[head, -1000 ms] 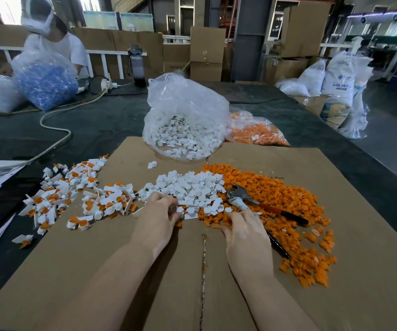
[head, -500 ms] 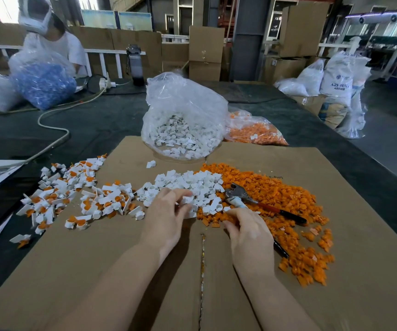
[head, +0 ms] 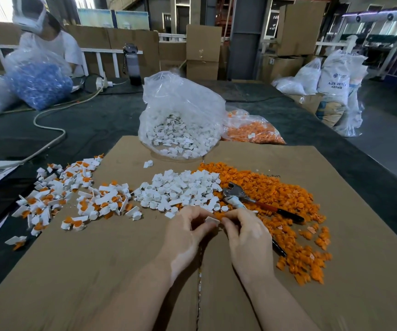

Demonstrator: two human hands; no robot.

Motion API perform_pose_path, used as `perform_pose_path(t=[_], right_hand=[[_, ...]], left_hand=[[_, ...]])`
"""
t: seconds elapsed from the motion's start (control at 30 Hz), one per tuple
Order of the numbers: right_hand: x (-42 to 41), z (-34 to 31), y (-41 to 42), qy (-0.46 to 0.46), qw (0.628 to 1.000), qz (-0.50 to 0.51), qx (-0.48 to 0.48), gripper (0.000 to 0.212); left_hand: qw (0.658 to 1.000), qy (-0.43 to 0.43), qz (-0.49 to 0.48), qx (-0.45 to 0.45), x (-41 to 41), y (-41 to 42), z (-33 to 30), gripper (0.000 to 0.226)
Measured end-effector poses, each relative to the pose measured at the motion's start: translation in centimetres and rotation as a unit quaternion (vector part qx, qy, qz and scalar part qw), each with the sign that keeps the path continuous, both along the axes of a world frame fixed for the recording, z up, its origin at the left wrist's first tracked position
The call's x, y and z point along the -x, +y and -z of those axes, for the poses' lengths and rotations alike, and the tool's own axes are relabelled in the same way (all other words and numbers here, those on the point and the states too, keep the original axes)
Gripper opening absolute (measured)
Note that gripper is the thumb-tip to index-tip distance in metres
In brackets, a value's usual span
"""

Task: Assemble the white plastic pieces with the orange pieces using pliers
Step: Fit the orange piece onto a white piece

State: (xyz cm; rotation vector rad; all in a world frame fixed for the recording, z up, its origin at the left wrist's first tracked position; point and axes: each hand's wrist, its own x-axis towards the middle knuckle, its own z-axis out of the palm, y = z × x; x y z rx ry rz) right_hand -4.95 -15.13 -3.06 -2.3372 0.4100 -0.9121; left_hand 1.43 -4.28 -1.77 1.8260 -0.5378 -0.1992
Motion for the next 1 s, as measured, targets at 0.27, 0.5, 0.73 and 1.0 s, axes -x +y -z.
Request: perform_pose_path(t=[0.27, 0.5, 0.73, 1.0], right_hand=[[-0.03, 0.09, -0.07, -0.005, 1.000, -0.005, -0.012, 0.005], [0.20, -0.12, 0.18, -0.011, 0.999, -0.053, 0.001, 0.009], [0.04, 0.02, 0.30, -0.001, 0.998, -0.033, 0.058, 0.022], [-0.02, 0.16, 0.35, -0.004, 0.996, -0.048, 0.069, 0.027]], left_hand=[[0.997, 0.026, -0.042, 0.057, -0.07, 0.21, 0.54, 0.009], [0.985, 0.111, -0.024, 0.132, -0.22, 0.05, 0.79, 0.020], [0.986, 0.105, 0.012, 0.127, 0.12, 0.17, 0.51, 0.016], [0.995, 0.061, 0.019, 0.078, 0.60, 0.08, 0.74, 0.015]])
